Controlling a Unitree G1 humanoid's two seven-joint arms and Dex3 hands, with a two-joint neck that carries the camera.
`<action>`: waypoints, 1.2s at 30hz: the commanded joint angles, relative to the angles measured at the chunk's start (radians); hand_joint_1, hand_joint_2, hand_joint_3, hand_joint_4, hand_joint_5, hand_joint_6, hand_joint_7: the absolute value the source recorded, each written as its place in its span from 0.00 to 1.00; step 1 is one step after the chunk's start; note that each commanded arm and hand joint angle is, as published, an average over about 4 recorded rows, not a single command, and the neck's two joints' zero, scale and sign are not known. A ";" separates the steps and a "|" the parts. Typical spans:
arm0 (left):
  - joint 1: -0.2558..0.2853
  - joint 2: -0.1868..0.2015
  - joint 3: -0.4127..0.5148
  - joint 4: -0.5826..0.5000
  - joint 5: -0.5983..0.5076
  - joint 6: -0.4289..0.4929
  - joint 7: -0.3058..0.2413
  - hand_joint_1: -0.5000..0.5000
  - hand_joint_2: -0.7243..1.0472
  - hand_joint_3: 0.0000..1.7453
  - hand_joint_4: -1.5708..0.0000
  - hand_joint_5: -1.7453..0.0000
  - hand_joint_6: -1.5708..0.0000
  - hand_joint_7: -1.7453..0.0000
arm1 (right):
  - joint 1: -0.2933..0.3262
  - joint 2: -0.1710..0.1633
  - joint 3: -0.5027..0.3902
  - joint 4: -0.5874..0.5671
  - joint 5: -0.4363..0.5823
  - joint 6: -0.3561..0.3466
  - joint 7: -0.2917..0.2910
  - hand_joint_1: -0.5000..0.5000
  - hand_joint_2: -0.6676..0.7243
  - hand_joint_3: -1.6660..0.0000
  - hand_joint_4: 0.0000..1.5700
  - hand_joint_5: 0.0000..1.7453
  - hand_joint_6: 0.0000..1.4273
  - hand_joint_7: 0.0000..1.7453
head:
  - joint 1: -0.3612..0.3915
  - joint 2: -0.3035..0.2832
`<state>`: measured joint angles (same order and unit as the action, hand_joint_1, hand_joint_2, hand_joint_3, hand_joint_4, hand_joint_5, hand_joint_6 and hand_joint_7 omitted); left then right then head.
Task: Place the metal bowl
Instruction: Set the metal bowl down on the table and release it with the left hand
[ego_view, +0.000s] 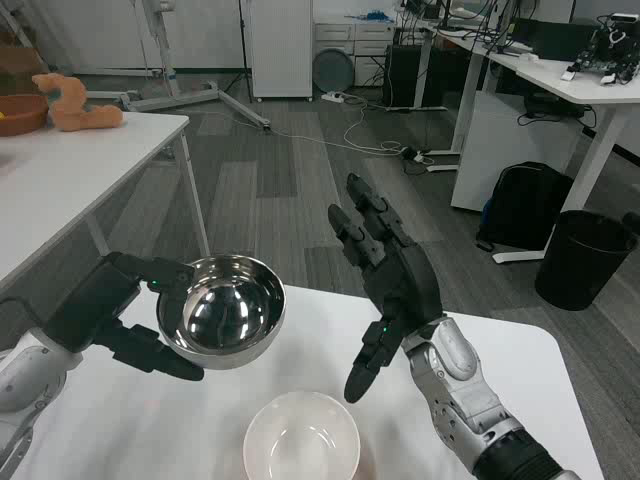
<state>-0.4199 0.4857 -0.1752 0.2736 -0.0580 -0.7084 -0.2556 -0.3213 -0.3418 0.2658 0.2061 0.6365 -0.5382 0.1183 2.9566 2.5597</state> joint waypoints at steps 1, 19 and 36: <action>0.049 -0.016 0.036 -0.004 -0.011 -0.010 0.009 0.09 0.70 0.00 0.19 0.00 0.13 0.12 | 0.014 0.000 0.001 0.010 0.011 -0.019 -0.002 0.08 0.86 1.00 0.00 0.00 0.00 0.00 | 0.009 0.021; 0.053 -0.016 0.036 -0.004 -0.011 -0.010 0.009 0.09 0.70 0.00 0.19 0.00 0.13 0.12 | 0.016 0.001 0.001 0.010 0.011 -0.019 -0.002 0.08 0.86 1.00 0.00 0.00 0.00 0.00 | 0.004 0.011; 0.080 -0.061 0.072 0.288 0.122 -0.174 0.020 0.09 0.70 0.03 0.20 0.00 0.13 0.12 | 0.016 0.003 -0.002 0.019 0.012 -0.019 -0.002 0.08 0.86 1.00 0.00 0.00 0.00 0.00 | 0.012 -0.008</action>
<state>-0.3494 0.4362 -0.1091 0.5239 0.0566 -0.8540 -0.2474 -0.3151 -0.3396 0.2674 0.2176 0.6431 -0.5442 0.1185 2.9688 2.5528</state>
